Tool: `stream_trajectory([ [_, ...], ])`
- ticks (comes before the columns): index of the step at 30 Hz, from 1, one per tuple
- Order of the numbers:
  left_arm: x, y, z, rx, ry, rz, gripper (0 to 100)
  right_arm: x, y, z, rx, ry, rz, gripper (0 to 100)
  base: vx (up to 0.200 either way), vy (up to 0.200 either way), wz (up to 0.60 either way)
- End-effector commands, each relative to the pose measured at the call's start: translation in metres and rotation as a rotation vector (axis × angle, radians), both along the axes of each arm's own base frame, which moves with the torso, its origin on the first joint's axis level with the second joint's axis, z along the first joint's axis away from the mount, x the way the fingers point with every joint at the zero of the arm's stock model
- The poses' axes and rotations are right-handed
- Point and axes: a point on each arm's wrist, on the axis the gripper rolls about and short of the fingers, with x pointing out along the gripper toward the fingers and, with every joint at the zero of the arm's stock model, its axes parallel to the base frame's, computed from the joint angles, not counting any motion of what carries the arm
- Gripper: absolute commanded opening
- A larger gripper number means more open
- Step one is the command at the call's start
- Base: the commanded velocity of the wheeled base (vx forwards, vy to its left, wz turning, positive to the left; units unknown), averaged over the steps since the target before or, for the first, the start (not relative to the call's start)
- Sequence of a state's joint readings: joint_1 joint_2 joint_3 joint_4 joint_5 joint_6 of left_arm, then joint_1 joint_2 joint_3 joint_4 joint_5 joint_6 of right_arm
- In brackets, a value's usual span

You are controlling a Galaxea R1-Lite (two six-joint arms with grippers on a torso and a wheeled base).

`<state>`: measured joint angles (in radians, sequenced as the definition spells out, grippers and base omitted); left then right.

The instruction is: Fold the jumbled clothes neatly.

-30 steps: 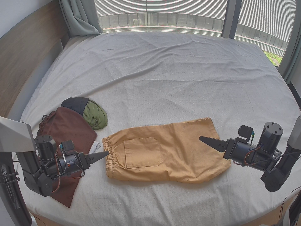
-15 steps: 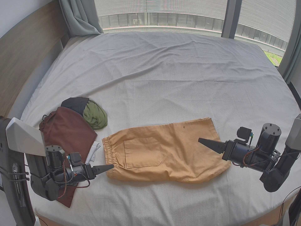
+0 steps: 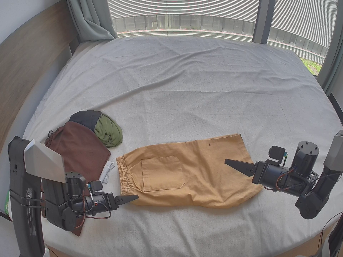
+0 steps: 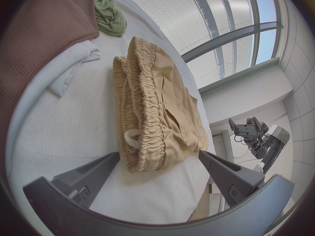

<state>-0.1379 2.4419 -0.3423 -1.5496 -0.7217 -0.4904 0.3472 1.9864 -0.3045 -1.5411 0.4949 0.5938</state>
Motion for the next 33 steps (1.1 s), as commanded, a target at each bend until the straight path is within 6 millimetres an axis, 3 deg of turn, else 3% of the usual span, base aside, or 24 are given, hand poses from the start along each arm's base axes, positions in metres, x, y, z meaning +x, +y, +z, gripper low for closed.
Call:
stream_trajectory([
  [1,0.003,-0.003,-0.007,0.002,0.010,-0.009,100,0.000,0.001,-0.001,-0.001,0.002,0.005,100,0.000,0.000,0.00],
  [19,0.037,-0.021,0.004,-0.055,-0.047,0.102,100,0.001,0.002,-0.002,-0.002,0.006,0.006,100,0.000,0.000,0.00],
  [33,0.037,-0.028,0.004,-0.062,-0.036,0.119,100,0.001,0.002,-0.003,-0.003,0.007,0.006,100,0.000,0.000,0.00],
])
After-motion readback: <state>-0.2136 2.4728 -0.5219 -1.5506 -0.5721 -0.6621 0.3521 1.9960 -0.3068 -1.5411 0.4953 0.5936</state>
